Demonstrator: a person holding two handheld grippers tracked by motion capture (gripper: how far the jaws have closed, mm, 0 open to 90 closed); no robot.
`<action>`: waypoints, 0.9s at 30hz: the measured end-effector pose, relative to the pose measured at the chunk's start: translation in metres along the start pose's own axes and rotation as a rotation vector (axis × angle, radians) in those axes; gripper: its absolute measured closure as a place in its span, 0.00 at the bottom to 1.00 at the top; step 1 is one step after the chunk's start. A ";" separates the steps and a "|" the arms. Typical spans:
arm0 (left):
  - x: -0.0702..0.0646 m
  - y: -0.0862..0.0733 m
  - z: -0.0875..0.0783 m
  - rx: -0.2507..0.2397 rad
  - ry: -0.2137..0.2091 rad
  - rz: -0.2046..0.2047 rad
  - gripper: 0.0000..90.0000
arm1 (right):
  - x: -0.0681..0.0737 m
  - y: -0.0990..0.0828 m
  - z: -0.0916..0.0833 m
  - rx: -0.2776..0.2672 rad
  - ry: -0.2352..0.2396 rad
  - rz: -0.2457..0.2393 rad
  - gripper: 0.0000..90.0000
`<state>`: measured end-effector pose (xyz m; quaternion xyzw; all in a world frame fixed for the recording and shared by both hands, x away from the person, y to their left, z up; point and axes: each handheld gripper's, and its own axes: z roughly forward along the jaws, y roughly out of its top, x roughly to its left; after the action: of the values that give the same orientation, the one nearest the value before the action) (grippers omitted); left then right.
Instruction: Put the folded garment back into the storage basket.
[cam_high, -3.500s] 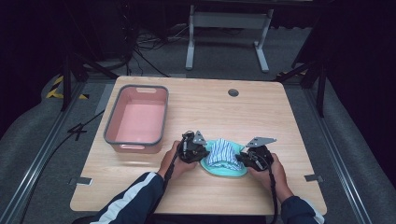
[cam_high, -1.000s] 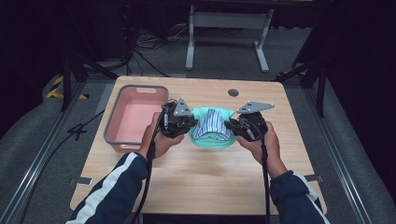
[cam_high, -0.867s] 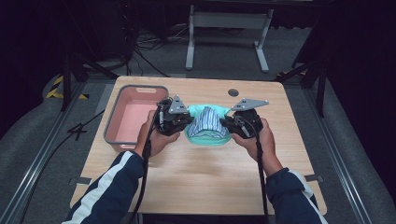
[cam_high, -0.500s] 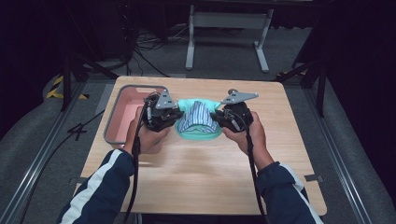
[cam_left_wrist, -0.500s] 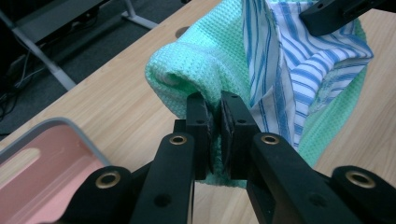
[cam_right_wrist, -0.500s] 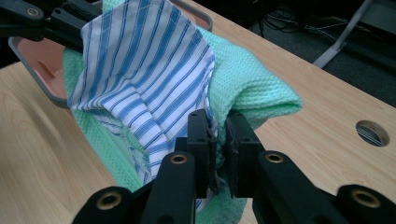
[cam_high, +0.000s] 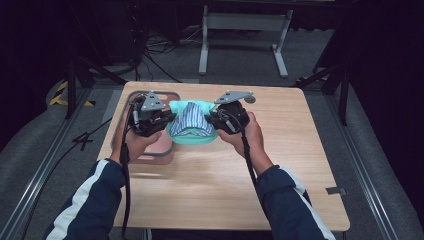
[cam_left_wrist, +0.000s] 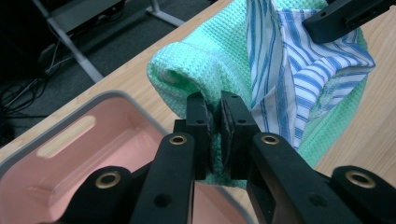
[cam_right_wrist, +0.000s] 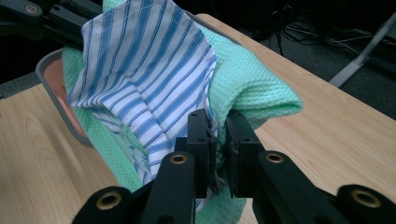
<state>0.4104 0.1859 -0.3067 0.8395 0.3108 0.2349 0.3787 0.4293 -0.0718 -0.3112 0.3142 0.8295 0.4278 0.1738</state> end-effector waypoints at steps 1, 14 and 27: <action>0.002 -0.002 -0.002 -0.001 0.002 -0.011 0.92 | 0.002 0.003 0.003 0.001 0.004 -0.002 0.91; 0.035 -0.030 -0.027 0.020 0.068 -0.056 0.92 | 0.032 0.027 0.046 -0.011 0.051 -0.021 0.91; 0.053 -0.052 -0.036 0.028 0.108 -0.083 0.92 | 0.055 0.037 0.081 0.017 0.070 -0.047 0.91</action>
<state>0.4064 0.2679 -0.3175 0.8173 0.3684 0.2596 0.3589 0.4479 0.0296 -0.3282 0.2807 0.8460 0.4272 0.1519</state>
